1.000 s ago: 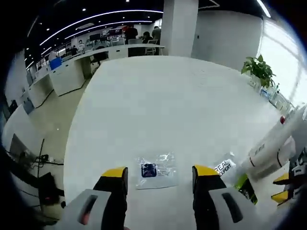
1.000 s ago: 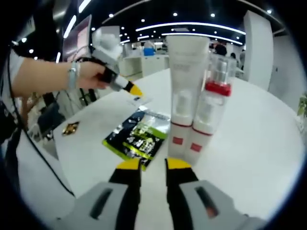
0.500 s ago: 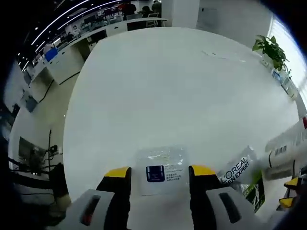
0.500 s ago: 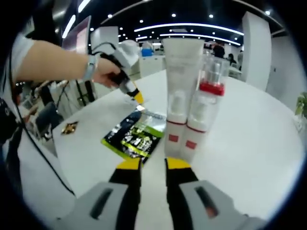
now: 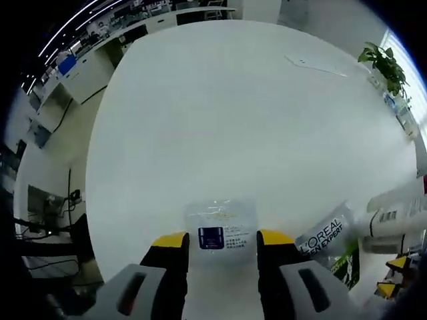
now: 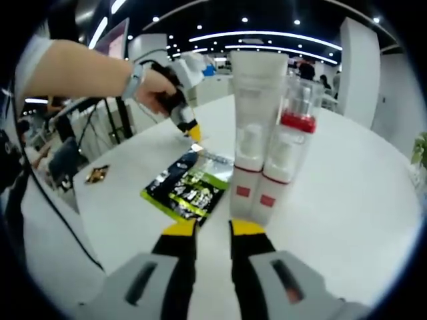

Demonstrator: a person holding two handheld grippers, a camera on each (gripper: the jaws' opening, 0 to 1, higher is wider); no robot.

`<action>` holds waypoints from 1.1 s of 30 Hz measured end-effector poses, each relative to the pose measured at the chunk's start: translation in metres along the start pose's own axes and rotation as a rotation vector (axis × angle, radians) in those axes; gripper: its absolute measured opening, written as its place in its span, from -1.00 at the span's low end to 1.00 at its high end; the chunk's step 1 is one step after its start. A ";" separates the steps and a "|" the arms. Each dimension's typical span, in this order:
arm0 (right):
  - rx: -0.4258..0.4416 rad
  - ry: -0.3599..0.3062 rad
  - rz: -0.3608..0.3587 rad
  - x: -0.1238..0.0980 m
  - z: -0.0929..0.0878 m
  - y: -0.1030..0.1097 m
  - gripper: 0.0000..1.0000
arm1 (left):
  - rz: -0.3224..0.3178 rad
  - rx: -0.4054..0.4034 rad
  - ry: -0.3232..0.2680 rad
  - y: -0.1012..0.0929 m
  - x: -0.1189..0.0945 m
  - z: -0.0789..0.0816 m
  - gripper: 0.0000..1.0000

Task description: Arrange the skincare products in the storage area until every visible bottle or jar stands upright without overlapping.

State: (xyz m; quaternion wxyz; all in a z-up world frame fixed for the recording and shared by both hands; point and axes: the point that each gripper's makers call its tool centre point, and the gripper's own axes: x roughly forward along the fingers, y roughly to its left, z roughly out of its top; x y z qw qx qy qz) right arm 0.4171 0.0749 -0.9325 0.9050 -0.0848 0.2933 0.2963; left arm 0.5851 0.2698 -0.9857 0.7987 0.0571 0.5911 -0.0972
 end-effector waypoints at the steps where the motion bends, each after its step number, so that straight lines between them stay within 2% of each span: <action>1: 0.000 0.000 0.000 0.000 0.000 0.000 -0.65 | 0.000 0.002 0.000 0.000 0.000 0.000 -0.18; 14: -0.011 -0.003 0.013 0.002 0.001 0.004 -0.66 | -0.010 -0.061 -0.015 0.006 -0.011 0.001 -0.18; 20: -0.022 -0.010 0.030 0.005 0.006 0.009 -0.66 | 0.028 -0.046 -0.033 0.015 -0.020 -0.001 -0.18; 25: -0.027 -0.010 0.043 0.008 0.006 0.012 -0.66 | -0.021 -0.092 -0.050 0.012 -0.030 -0.002 -0.18; 28: -0.029 -0.013 0.048 0.009 0.008 0.013 -0.66 | -0.056 -0.122 -0.093 0.009 -0.039 -0.005 -0.18; 33: -0.039 -0.008 0.063 0.013 0.008 0.016 -0.66 | -0.057 -0.122 -0.126 0.011 -0.050 -0.017 -0.18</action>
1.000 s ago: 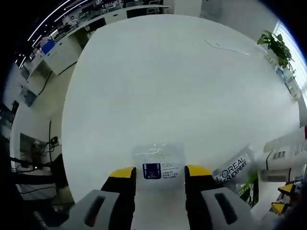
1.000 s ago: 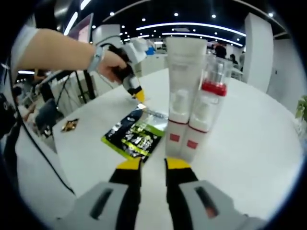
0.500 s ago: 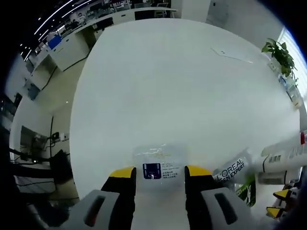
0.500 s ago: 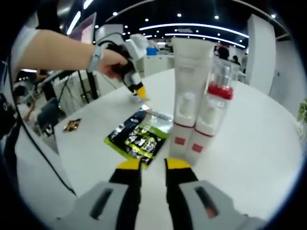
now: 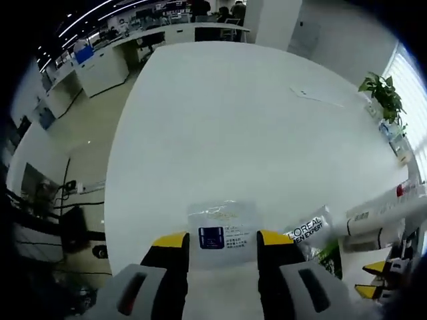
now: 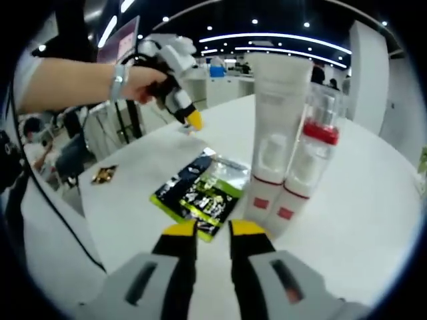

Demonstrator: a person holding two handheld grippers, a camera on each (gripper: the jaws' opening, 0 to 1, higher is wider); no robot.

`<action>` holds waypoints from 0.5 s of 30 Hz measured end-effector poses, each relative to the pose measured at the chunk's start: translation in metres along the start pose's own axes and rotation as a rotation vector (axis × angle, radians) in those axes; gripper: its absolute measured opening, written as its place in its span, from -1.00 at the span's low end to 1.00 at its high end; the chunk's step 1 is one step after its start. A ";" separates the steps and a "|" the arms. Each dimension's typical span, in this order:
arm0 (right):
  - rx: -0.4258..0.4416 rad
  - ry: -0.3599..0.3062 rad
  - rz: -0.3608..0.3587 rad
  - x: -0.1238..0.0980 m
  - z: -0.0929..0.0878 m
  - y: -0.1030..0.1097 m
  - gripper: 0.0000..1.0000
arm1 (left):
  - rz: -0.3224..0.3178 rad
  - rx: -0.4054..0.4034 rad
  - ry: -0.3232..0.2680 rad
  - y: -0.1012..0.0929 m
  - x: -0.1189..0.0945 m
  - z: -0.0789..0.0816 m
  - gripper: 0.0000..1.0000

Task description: Arrange the skincare products in the storage area until every visible bottle or jar stands upright without overlapping.

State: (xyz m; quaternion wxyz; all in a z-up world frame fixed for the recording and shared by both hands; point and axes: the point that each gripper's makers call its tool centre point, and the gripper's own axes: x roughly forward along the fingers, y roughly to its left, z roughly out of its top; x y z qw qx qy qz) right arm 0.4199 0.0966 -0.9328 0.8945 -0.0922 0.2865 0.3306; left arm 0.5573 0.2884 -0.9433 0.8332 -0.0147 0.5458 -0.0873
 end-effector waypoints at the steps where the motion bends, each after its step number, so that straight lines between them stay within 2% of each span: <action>1: -0.002 -0.001 0.003 0.001 0.001 0.001 -0.66 | -0.002 -0.002 0.000 0.001 -0.002 -0.002 -0.18; 5: -0.018 -0.002 0.015 0.003 0.004 0.004 -0.66 | 0.008 -0.013 0.004 0.006 -0.007 -0.012 -0.18; 8: -0.024 -0.001 0.022 0.004 0.003 0.006 -0.67 | 0.014 -0.014 -0.016 0.007 -0.015 -0.016 -0.18; 15: -0.022 0.006 0.022 0.004 0.001 0.005 -0.67 | 0.007 -0.014 -0.021 0.001 -0.018 -0.032 -0.18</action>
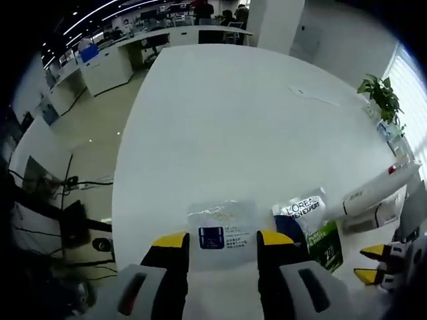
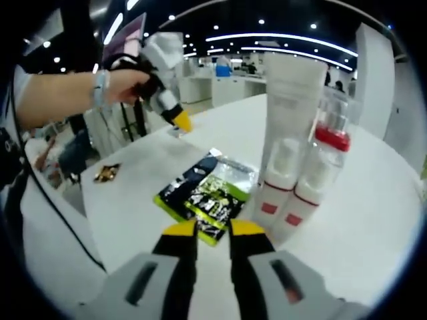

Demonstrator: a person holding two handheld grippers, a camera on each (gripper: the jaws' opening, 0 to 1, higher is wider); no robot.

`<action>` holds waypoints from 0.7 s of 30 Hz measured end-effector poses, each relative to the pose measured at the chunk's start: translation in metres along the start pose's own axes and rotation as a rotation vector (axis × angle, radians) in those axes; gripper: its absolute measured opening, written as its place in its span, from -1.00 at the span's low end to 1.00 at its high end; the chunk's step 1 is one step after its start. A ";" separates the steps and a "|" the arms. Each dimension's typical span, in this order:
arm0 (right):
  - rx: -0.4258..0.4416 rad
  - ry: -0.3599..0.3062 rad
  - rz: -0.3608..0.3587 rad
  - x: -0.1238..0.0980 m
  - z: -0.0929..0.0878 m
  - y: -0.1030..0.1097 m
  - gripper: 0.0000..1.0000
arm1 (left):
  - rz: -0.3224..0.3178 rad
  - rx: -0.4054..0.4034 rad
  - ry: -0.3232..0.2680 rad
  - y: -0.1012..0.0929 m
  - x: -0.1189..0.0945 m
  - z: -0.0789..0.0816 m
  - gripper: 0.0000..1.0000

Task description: Arrange the skincare products in the storage area until every visible bottle or jar stands upright without overlapping.

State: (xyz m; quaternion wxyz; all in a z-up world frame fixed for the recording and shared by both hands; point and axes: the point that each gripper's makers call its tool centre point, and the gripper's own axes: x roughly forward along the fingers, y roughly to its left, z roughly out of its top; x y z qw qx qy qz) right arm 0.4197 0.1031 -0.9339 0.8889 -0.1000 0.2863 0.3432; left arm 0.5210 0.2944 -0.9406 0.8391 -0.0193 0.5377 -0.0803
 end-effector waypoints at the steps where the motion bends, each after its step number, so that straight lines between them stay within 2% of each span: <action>1: 0.000 0.002 0.000 0.000 0.000 0.000 -0.67 | 0.000 0.001 -0.003 -0.001 -0.001 -0.001 -0.18; 9: -0.003 0.009 0.005 0.000 -0.002 0.001 -0.67 | -0.033 -0.033 -0.035 -0.009 -0.005 -0.011 -0.18; 16: -0.009 0.014 0.015 0.001 -0.003 0.004 -0.67 | -0.052 -0.080 -0.006 -0.011 0.004 -0.031 -0.18; 21: -0.014 0.020 0.019 0.001 -0.004 0.004 -0.67 | -0.043 -0.099 0.005 -0.011 0.013 -0.037 -0.18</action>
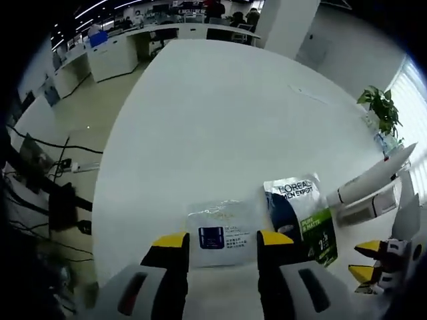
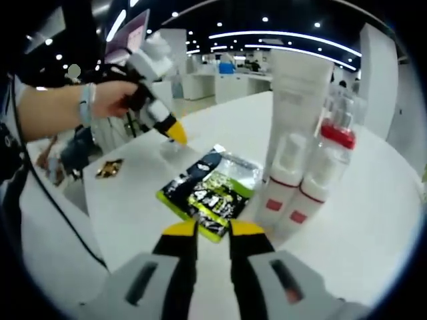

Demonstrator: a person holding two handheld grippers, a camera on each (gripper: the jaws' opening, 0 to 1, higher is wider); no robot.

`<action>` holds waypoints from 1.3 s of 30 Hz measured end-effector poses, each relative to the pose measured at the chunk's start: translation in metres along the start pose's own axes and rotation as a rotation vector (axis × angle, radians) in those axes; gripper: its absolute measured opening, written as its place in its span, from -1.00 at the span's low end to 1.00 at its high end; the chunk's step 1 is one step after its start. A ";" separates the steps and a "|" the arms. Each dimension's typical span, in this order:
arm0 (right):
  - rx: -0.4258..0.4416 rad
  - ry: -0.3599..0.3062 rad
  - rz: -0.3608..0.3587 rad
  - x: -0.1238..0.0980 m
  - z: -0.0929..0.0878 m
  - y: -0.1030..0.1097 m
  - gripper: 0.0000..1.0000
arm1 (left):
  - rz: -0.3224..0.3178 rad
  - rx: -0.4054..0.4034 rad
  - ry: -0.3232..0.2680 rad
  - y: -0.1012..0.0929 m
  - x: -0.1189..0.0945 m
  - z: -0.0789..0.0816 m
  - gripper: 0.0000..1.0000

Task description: Arrange the skincare products in the storage area until every visible bottle or jar stands upright without overlapping.

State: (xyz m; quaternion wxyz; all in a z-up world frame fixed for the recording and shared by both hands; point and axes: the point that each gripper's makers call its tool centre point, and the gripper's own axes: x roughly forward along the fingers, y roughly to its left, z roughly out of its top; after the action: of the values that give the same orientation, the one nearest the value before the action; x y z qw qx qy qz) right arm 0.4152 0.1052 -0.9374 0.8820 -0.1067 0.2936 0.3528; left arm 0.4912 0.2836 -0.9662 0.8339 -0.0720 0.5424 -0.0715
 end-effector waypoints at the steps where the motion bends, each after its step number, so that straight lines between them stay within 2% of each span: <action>1: -0.002 0.000 0.000 0.000 0.000 0.000 -0.67 | 0.010 -0.005 0.001 0.001 0.002 -0.001 -0.18; 4: -0.005 0.003 0.001 0.000 -0.001 0.000 -0.68 | 0.011 -0.028 -0.005 0.000 0.005 -0.002 -0.18; 10: -0.001 0.006 -0.004 -0.002 -0.003 -0.001 -0.68 | 0.041 -0.012 -0.011 -0.001 0.009 -0.002 -0.18; 14: -0.001 0.008 -0.010 -0.003 -0.004 -0.002 -0.68 | 0.054 -0.015 -0.040 -0.003 0.010 0.003 -0.18; 18: -0.003 0.009 -0.014 -0.004 -0.005 -0.003 -0.68 | 0.093 0.017 -0.069 -0.001 0.011 0.007 -0.18; 39: 0.003 0.015 -0.036 -0.012 -0.011 -0.006 -0.68 | 0.058 -0.021 -0.096 -0.004 0.014 0.007 -0.16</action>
State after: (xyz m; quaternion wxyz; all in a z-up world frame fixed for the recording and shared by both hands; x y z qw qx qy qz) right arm 0.4080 0.0897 -0.9396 0.8862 -0.1135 0.2989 0.3354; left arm 0.5034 0.2773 -0.9749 0.8598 -0.0685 0.5045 -0.0379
